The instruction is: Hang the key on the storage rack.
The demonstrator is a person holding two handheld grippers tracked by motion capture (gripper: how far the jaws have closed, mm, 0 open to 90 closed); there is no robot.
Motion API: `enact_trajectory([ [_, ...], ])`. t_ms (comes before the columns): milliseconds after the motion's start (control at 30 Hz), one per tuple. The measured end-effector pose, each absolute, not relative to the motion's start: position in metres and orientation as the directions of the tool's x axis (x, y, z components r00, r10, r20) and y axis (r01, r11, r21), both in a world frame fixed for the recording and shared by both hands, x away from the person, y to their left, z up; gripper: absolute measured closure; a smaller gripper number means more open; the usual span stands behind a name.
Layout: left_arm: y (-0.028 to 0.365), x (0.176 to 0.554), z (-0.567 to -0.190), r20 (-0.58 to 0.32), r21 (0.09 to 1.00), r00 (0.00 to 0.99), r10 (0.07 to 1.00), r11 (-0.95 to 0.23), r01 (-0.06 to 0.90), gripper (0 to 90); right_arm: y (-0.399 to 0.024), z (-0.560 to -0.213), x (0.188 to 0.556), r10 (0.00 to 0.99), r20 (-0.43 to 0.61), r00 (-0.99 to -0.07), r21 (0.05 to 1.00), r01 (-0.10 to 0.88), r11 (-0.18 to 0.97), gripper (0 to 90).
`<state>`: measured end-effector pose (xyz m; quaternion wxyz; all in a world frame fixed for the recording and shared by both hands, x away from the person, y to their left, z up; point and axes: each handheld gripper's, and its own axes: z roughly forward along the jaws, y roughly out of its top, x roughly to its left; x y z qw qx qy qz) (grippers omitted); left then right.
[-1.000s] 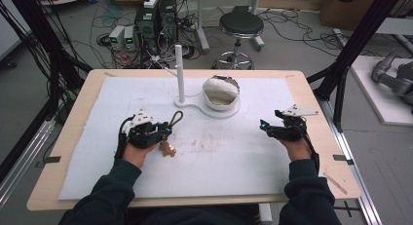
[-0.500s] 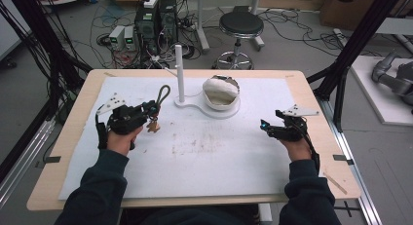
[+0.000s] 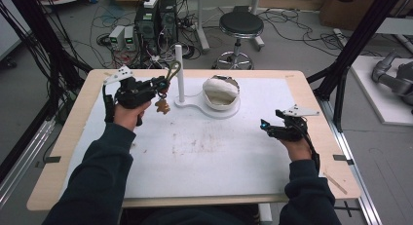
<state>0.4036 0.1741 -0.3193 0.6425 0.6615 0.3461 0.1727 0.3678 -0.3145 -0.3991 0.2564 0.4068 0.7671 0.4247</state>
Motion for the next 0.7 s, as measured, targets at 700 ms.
enact_trajectory([
  [700,0.150,0.447,-0.341,-0.137,0.943,0.582,0.802,-0.075,0.325,75.4,-0.317,-0.401,0.367,0.842,-0.039,-0.538,0.858,0.414,0.304,26.5],
])
